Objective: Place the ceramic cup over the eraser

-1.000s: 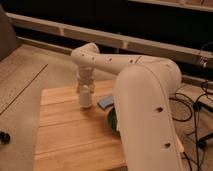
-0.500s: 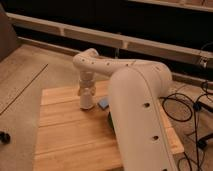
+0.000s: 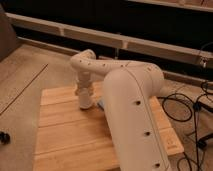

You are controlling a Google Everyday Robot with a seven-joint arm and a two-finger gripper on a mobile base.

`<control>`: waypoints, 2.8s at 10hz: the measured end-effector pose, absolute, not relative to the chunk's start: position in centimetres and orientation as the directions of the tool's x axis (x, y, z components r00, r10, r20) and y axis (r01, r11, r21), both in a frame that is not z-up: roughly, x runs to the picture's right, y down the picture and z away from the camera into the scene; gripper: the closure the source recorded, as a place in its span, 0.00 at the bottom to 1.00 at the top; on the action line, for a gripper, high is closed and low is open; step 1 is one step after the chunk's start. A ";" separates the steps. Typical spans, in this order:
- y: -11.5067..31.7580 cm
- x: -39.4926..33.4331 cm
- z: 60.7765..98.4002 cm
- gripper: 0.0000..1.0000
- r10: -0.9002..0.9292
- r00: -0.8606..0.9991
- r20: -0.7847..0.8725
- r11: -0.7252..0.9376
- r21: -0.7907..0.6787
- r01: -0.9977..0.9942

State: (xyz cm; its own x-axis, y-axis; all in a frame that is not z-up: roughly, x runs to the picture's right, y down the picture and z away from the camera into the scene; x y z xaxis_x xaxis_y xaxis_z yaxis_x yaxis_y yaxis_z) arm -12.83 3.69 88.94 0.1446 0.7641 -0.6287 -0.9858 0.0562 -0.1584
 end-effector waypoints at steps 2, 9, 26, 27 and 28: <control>4.2 -13.8 88.3 1.00 0.748 0.176 -0.640 0.089 -0.166 -0.982; 4.8 -14.1 87.6 0.40 0.711 0.207 -0.672 0.173 -0.118 -0.978; 3.6 -13.8 86.9 0.70 0.734 0.210 -0.646 0.173 -0.122 -0.977; 3.6 -13.8 86.9 0.82 0.734 0.210 -0.646 0.173 -0.122 -0.977; 3.6 -13.8 86.9 0.91 0.734 0.210 -0.646 0.172 -0.123 -0.977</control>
